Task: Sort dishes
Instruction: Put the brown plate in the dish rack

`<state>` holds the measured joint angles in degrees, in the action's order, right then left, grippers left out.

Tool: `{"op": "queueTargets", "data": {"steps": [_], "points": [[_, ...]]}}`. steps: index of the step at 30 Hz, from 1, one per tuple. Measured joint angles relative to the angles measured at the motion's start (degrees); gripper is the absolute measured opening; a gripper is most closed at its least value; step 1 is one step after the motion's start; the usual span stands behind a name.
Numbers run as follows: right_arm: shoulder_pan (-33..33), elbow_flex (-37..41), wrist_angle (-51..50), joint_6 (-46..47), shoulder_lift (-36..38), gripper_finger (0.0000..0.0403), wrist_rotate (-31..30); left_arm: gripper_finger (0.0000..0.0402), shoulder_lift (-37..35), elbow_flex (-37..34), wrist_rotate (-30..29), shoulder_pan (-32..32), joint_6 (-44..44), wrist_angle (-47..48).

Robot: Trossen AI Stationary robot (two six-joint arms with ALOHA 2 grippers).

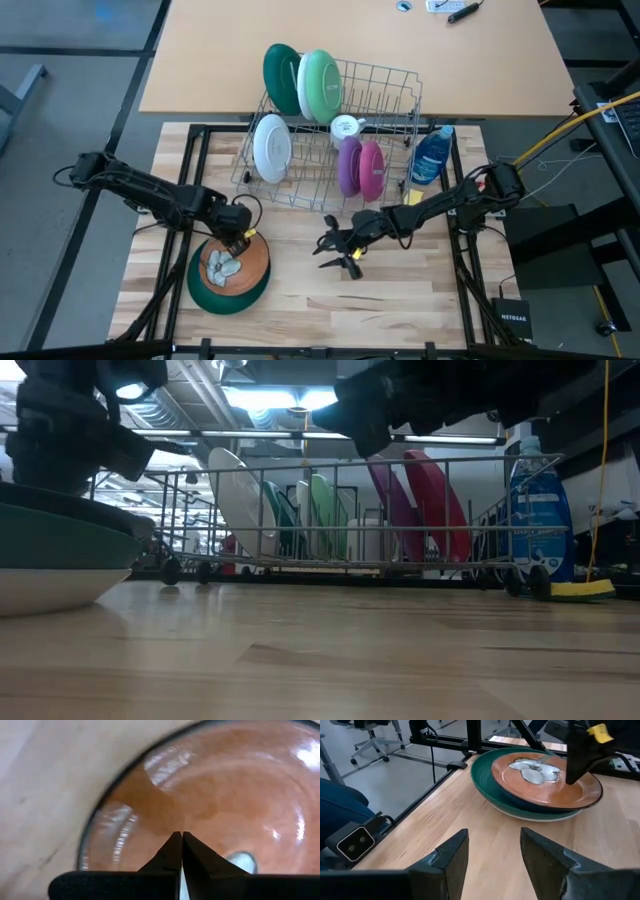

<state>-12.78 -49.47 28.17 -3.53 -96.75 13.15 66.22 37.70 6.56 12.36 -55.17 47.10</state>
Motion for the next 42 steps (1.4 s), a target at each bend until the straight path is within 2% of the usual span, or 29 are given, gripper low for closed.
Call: {"op": "queueTargets", "data": {"steps": [8, 17, 21, 27, 35, 42], "points": [[0.0, -1.21, 0.27, -0.02, 0.04, 0.0182, -0.03, 0.0001, 3.67, 0.18, -0.73, 6.73, -6.07, -4.06], [-0.44, -1.2, 0.36, -0.12, 0.04, 0.0182, -0.45, 0.0001, 12.12, 0.29, -0.26, 10.6, -8.53, -21.27], [-2.17, -1.2, 0.08, -4.86, -0.12, 0.0182, -3.56, 0.0001, 14.08, 0.22, -0.41, 10.57, -9.43, -26.81], [-6.09, -2.15, 0.73, -13.11, -3.28, 0.0182, -7.41, 0.0001, 15.8, 0.18, -0.59, 10.51, -9.8, -30.25], [-8.96, -10.9, -1.01, -20.13, -12.93, 0.0182, -10.63, 0.0, 15.93, 0.11, -0.94, 10.51, -10.87, -31.75], [-8.96, -23.81, -10.93, -22.8, -21.89, 0.0182, -12.62, 0.0001, 15.98, 0.1, -1.05, 10.51, -10.53, -31.81]]}}
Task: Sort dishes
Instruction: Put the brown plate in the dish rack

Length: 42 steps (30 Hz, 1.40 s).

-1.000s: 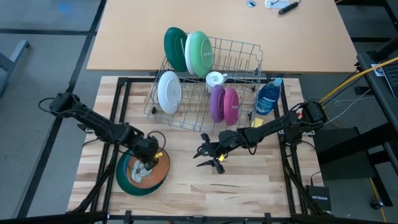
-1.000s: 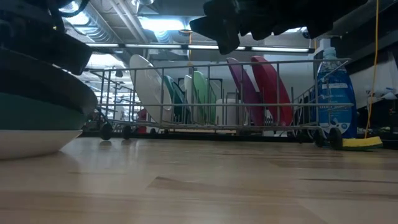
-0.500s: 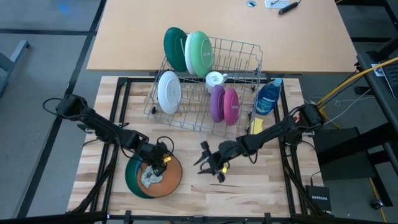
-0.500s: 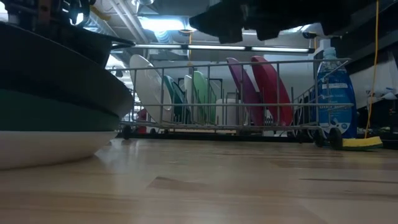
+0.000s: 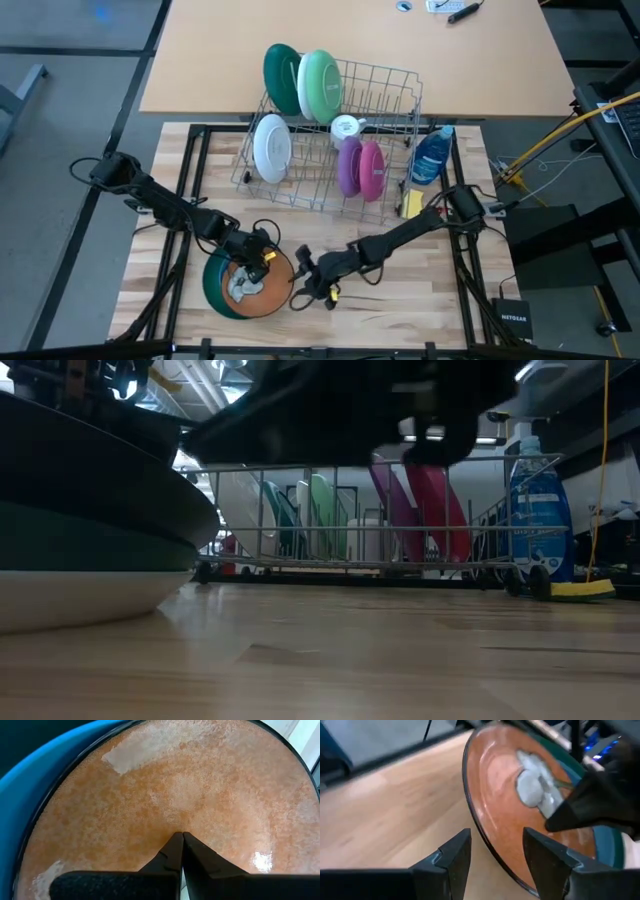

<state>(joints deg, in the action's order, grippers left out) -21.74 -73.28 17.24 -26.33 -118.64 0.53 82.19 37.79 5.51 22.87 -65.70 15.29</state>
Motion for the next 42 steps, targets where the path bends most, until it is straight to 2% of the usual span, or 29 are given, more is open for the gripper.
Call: {"op": "queueTargets", "data": {"steps": [4, 12, 15, 20, 22, 28, 32, 42], "points": [[-0.02, -6.63, -8.91, -4.08, -4.36, 0.0182, 0.17, 0.0, 0.0, -0.01, 0.01, -0.02, 0.06, 0.1], [0.07, -11.16, -10.23, -3.7, -8.04, 0.0175, -1.05, 0.0001, 0.0, -0.03, -0.1, -0.04, 0.65, -0.12], [0.04, -11.25, -10.21, -3.69, -8.01, 0.0145, -1.09, 0.0001, -0.05, -0.08, -0.08, -0.04, 2.36, -1.02], [0.01, -11.27, -9.74, -5.04, -7.91, 0.0057, -1.37, 0.0001, -0.79, -0.12, -0.1, -0.04, 4.19, -1.27], [-0.16, -11.47, -8.92, -5.77, -7.69, 0.0037, -1.86, 0.0001, -1.01, -0.12, 0.4, -0.04, 4.23, -1.41], [-0.15, -11.36, -8.68, -5.39, -7.63, 0.0036, -1.41, 0.0002, -1.18, -0.1, 1.76, -0.09, 4.43, -1.49], [-0.11, -11.34, -8.88, -4.56, -7.21, 0.0038, -1.39, 0.0003, -2.47, 0.45, 2.5, -0.09, 7.68, -1.1], [0.0, -11.14, -11.49, -3.16, -3.45, 0.0022, -2.01, 0.0003, -12.05, 4.78, 1.95, 0.1, 19.89, -0.21]]}}
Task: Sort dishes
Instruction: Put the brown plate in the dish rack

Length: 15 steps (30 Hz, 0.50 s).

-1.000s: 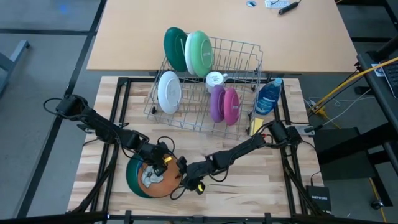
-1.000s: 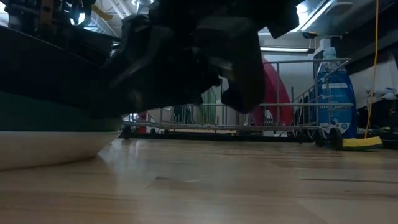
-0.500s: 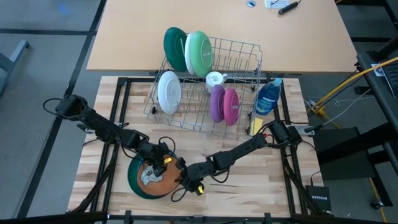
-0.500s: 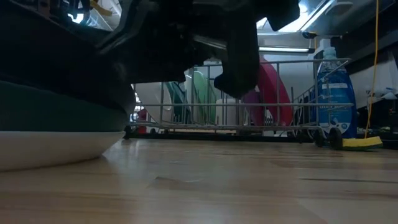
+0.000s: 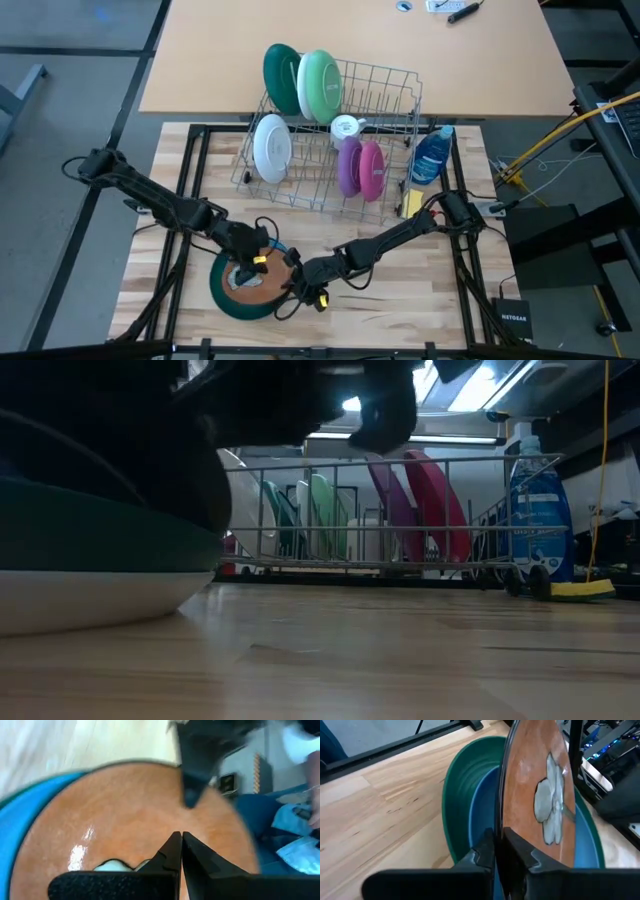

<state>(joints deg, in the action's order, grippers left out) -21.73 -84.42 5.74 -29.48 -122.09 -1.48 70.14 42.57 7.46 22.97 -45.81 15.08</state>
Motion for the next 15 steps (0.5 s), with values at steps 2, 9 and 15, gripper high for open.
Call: {"op": "queueTargets", "data": {"steps": [2, 9, 15], "points": [[0.01, 0.03, -1.04, 0.25, 1.03, 0.0021, -0.07, 0.0003, -2.27, 0.39, -1.39, 0.03, 1.68, 0.03], [0.02, 0.07, -4.66, 2.51, 3.68, 0.002, -0.38, 0.0003, -10.53, 1.35, -7.58, 0.03, 6.96, 0.7], [0.09, 0.07, -7.07, 4.9, 5.47, 0.002, -0.58, 0.0003, -16.63, 1.37, -9.15, 0.03, 8.62, 0.32]]}}
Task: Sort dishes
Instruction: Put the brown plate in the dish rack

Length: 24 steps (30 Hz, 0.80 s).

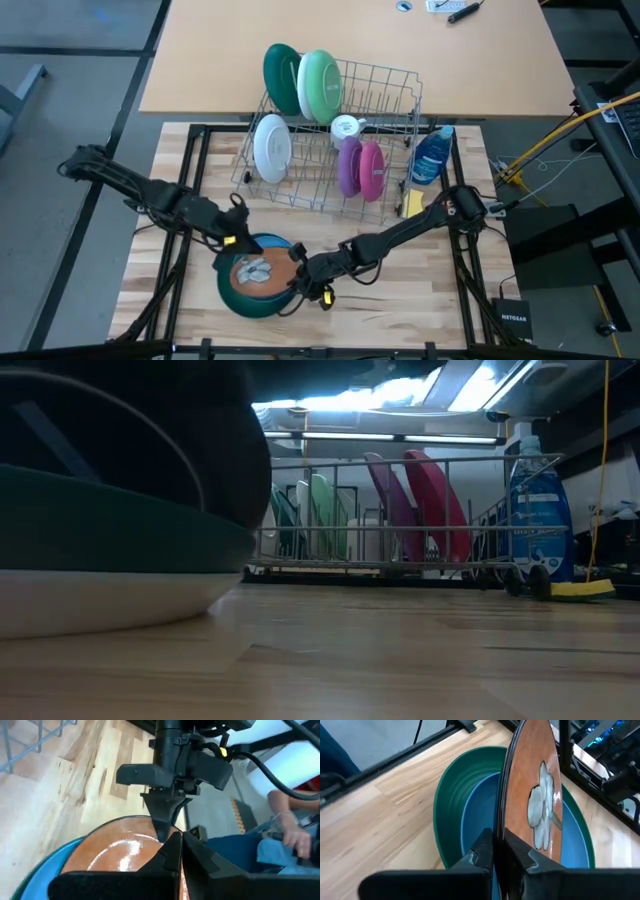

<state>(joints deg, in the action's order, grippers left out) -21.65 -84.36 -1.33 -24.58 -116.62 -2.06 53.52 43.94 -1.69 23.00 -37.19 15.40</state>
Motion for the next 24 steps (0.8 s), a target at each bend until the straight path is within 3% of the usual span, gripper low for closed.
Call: {"op": "queueTargets", "data": {"steps": [4, 11, 16, 20, 24], "points": [[0.33, 0.0, -1.14, 2.22, 1.39, 0.002, 0.19, 0.0004, -1.26, 0.0, 0.41, 0.0, -2.92, -0.77], [1.18, 0.0, -4.49, 5.64, 3.85, 0.0021, 0.1, 0.0004, -1.14, 0.0, 0.59, -0.19, -0.71, -1.39], [1.48, 0.0, -6.9, 6.95, 5.73, 0.0021, -0.36, 0.0004, -0.96, 0.0, -2.69, -0.17, 5.84, -1.3], [2.0, 0.0, -8.89, 9.64, 7.67, 0.0021, -0.83, 0.0004, -0.96, 0.0, -9.13, -0.17, 15.54, -1.49], [2.35, 0.0, -10.55, 10.21, 9.34, 0.0021, -1.52, 0.0004, -0.75, 0.0, -10.13, -0.28, 21.32, -1.51]]}}
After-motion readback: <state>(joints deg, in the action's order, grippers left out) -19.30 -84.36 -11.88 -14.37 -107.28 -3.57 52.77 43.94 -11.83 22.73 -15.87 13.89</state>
